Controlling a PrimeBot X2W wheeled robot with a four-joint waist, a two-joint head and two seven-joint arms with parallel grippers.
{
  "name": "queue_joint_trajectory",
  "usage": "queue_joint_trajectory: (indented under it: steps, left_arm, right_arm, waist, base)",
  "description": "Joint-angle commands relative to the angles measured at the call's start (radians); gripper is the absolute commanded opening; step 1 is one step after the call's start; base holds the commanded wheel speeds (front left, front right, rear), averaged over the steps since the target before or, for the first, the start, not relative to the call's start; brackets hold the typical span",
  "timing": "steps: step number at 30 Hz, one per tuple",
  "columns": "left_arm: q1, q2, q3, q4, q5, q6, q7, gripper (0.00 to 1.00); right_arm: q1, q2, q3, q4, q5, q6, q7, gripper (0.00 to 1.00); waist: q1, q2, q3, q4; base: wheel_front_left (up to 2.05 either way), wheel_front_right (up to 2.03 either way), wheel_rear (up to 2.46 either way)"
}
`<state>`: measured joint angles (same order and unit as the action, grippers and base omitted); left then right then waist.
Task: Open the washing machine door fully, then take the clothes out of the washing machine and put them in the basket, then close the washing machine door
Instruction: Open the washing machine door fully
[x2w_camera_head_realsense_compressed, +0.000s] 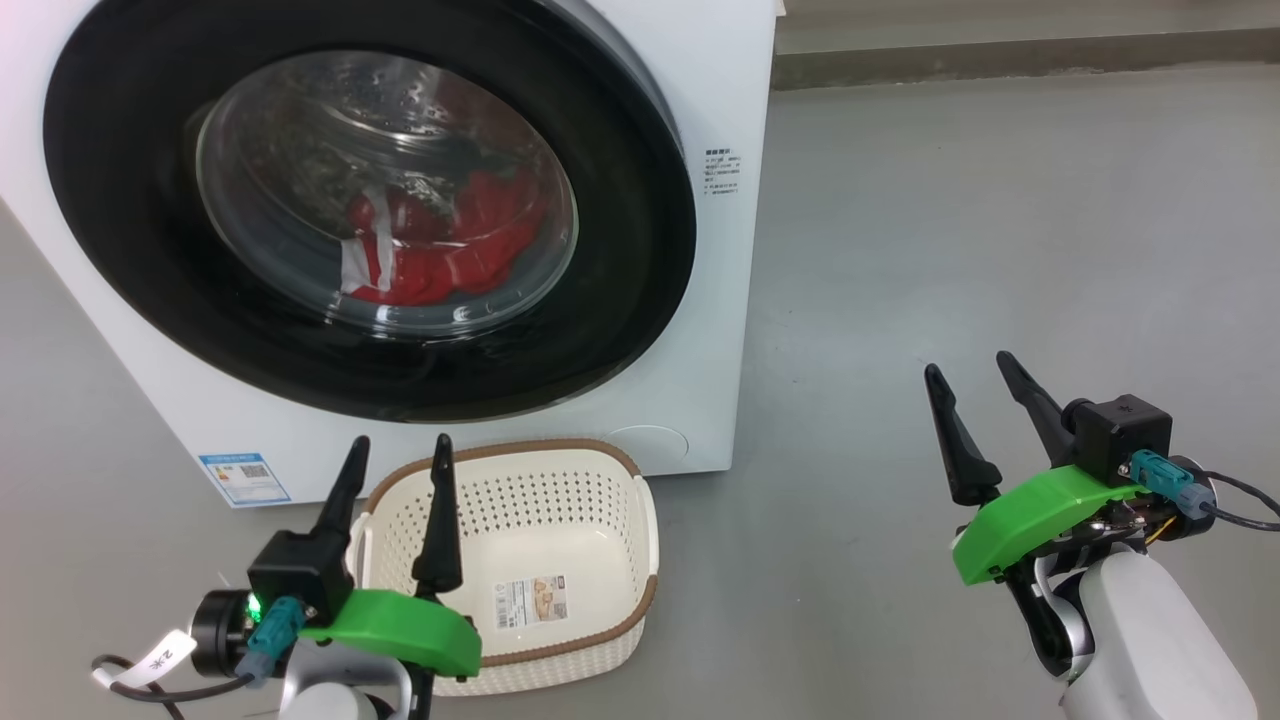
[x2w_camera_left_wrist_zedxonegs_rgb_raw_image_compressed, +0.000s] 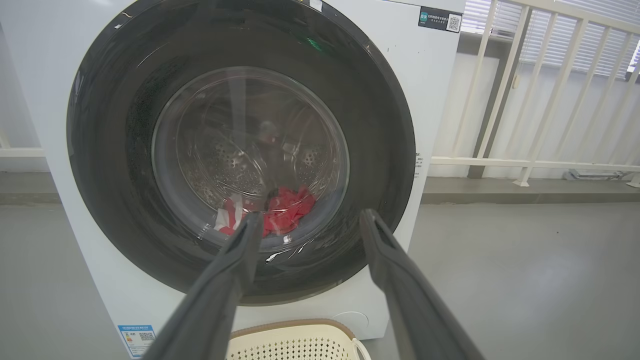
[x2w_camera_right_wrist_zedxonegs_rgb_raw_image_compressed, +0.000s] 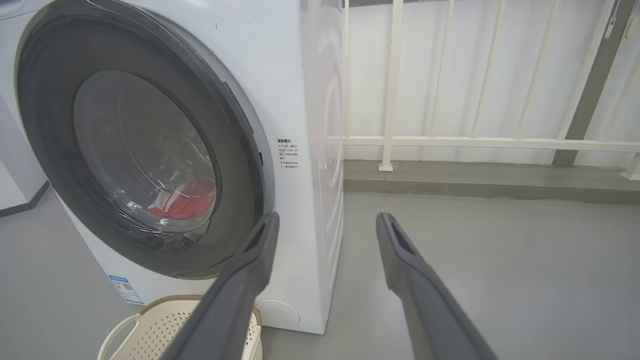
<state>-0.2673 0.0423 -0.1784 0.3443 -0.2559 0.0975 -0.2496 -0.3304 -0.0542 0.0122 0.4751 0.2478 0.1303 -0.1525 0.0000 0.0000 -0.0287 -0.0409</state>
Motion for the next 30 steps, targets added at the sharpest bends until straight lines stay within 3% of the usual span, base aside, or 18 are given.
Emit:
queue_joint_trajectory:
  steps: [1,24,25,26,27,28,30]
  left_arm:
    - [-0.033,0.008,0.035,-0.018,0.006,0.005,-0.012,1.00]
    - [-0.038,0.008,0.023,-0.073,-0.001,0.006,-0.012,1.00]
    - [-0.040,0.008,0.022,-0.074,-0.001,0.006,-0.012,1.00]
    - [-0.043,0.008,0.021,-0.076,-0.002,0.007,-0.012,1.00]
    - [-0.045,0.008,0.020,-0.078,-0.002,0.008,-0.012,1.00]
    - [-0.048,0.008,0.019,-0.080,-0.002,0.008,-0.012,1.00]
    - [-0.055,0.008,0.017,-0.085,-0.002,0.008,-0.012,1.00]
  right_arm:
    - [-0.017,0.004,0.022,-0.022,0.000,0.000,-0.007,1.00]
    - [-0.043,0.004,0.008,-0.058,0.000,0.000,-0.054,1.00]
    - [-0.047,0.004,0.007,-0.060,0.000,0.000,-0.056,0.97]
    - [-0.051,0.004,0.007,-0.060,-0.001,0.000,-0.059,0.78]
    - [-0.055,0.004,0.007,-0.061,0.000,0.000,-0.061,0.65]
    - [-0.060,0.004,0.006,-0.062,0.002,0.000,-0.063,0.61]
    - [-0.070,0.004,0.004,-0.065,0.001,0.000,-0.067,0.42]
  waist:
    - [0.0000,0.0000,-0.001,0.000]
    - [0.0000,0.0000,0.067,0.021]
    - [0.0000,0.0000,0.074,0.023]
    - [0.0000,0.0000,0.081,0.026]
    - [0.0000,0.0000,0.088,0.028]
    - [0.0000,0.0000,0.097,0.030]
    - [0.0000,0.0000,0.115,0.035]
  base:
    - [0.00,0.00,0.00]
    - [0.00,0.00,0.00]
    - [0.00,0.00,0.00]
    - [0.00,0.00,0.00]
    - [0.00,0.00,0.00]
    - [0.00,0.00,0.00]
    - [0.00,0.00,0.00]
